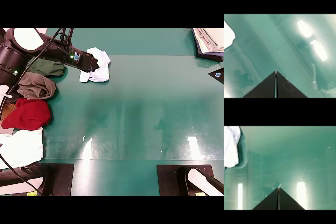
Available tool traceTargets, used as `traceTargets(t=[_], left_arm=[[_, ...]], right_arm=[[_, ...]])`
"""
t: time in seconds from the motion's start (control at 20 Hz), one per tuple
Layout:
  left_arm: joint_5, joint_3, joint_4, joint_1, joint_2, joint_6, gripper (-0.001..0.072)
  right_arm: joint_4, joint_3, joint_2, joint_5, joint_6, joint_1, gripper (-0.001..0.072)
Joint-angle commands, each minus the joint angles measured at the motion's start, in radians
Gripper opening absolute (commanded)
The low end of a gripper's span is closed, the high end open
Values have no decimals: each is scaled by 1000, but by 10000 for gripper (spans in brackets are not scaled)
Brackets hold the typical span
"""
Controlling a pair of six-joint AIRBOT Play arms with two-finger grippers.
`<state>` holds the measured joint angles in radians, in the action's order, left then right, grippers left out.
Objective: Fold the shirts.
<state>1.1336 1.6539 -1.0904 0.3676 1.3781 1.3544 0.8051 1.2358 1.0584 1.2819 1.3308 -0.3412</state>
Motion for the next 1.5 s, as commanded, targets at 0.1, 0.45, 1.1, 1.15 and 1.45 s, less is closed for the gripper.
traceTargets(t=[0.1, 0.45, 1.1, 1.15, 1.45], left_arm=[[0, 0, 0, 0, 2, 0, 25], [-63, 0, -1, 0, 3, 3, 24], [-398, 0, -228, -97, 278, 132, 609], [-413, 0, -198, -122, 333, 131, 610], [-517, 0, 42, -162, 502, -75, 608]], right_arm=[[0, -2, 8, 0, 0, 1, 17], [0, -2, 7, 0, 0, 1, 17], [-2, -2, 7, 55, 1, 8, 17], [-2, -2, 7, 68, 1, 10, 17], [-1, -2, 7, 78, 1, 64, 18]])
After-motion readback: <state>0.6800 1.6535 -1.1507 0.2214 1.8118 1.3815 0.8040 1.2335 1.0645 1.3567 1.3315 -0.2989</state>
